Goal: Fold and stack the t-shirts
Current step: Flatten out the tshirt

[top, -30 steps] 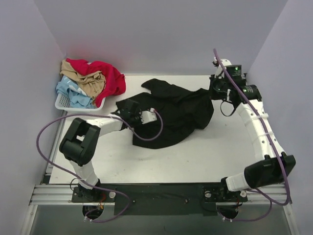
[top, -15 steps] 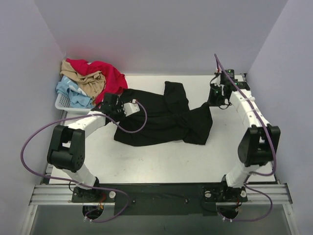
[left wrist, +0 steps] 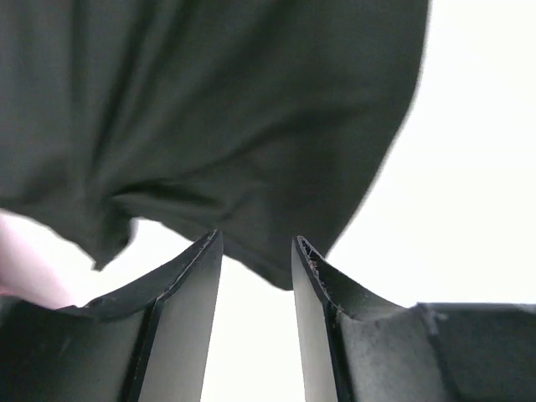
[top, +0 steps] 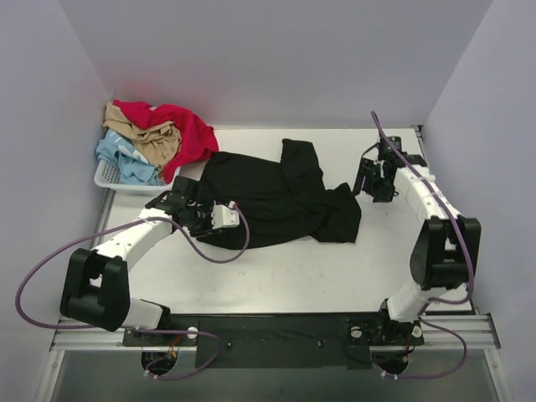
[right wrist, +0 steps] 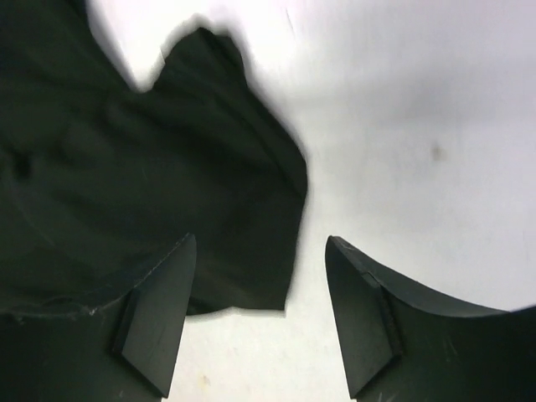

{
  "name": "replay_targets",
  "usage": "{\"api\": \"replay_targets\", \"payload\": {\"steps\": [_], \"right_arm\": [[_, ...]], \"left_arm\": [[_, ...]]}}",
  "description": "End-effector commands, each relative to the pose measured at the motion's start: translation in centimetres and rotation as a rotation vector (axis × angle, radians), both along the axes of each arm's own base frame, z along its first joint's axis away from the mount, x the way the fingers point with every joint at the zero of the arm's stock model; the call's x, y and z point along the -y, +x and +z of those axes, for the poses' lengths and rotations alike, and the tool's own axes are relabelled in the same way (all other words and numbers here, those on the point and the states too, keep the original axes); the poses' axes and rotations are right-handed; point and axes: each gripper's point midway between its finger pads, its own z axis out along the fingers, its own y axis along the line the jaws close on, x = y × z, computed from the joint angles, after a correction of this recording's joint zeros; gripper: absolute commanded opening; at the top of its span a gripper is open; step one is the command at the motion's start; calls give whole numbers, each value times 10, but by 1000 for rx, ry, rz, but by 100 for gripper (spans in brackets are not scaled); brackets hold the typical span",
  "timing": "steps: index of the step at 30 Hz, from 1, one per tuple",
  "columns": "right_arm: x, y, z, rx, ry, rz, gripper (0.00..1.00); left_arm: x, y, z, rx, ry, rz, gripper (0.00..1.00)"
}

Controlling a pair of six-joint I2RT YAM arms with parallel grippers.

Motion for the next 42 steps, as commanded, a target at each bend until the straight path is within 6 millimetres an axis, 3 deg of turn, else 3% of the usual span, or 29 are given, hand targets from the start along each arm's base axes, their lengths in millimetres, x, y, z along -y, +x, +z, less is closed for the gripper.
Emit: {"api": "replay_targets", "payload": {"steps": [1,2,6,8,14,16,17,18,19,20,22,24,26,27,28,29,30,31,33,34,35,36,37,38,39,40,41,42], "right_arm": [[9,-59,-2,5,-27,-68,57],[6,-80,-12,-18,-9,-70,57],[-11,-111,-36,-24,94,-73,54],[-18,-118,-46,-32,138,-75,53],[-27,-109,-77,-71,184,-63,53],[-32,-104,-86,-86,215,-57,52],[-36,-106,-94,-117,236,-52,51],[-38,-101,-95,-110,248,-48,46],[-41,-101,-100,-131,261,-41,41],[-42,-102,-102,-139,265,-41,22],[-41,-102,-103,-142,268,-44,0],[-37,-99,-89,-99,267,-49,0],[-32,-94,-58,-35,249,-42,0],[-30,-90,-27,27,235,-29,0],[-28,-89,-12,61,225,-21,0],[-28,-86,27,147,220,-1,0],[-27,-87,45,188,217,4,0],[-27,-89,86,289,213,19,0],[-25,-98,143,440,211,23,0],[-25,-107,171,520,215,27,0],[-26,-112,199,581,231,23,0],[-32,-121,232,664,258,50,0],[-35,-128,249,699,276,60,0],[-38,-138,277,765,295,82,0],[-40,-147,288,782,303,90,0],[-40,-160,315,850,305,105,0],[-40,-169,320,848,301,104,0],[-39,-184,343,914,296,114,0]], "left_arm": [[1,-15,-35,-61,39,-72,49],[1,-12,-36,-56,44,-69,50],[-1,-6,-54,-76,67,-67,50],[-2,-10,-65,-103,82,-83,50],[-5,-9,-83,-137,98,-57,42],[-5,-9,-85,-141,99,-52,35],[-5,-9,-86,-144,97,-47,27],[-5,-10,-85,-147,95,-41,19],[-5,-9,-83,-147,95,-37,3],[-4,-8,-79,-149,85,-16,0],[-6,4,-65,-110,71,56,0],[-14,27,-40,-28,57,174,0],[-29,50,-4,72,24,305,0],[-34,62,18,122,5,351,0],[-41,65,41,159,-32,407,0],[-43,72,67,208,-63,430,0],[-50,69,87,228,-93,470,0],[-51,73,115,277,-126,480,0],[-59,66,160,335,-169,517,0],[-67,55,173,321,-185,557,0],[-68,54,203,359,-223,561,0],[-72,42,213,345,-238,579,0],[-72,38,240,389,-270,573,0],[-75,25,252,397,-278,578,0],[-76,18,277,443,-297,573,0],[-77,5,303,488,-318,569,0],[-80,-1,313,507,-319,575,0],[-83,-14,336,558,-338,575,0]]}}
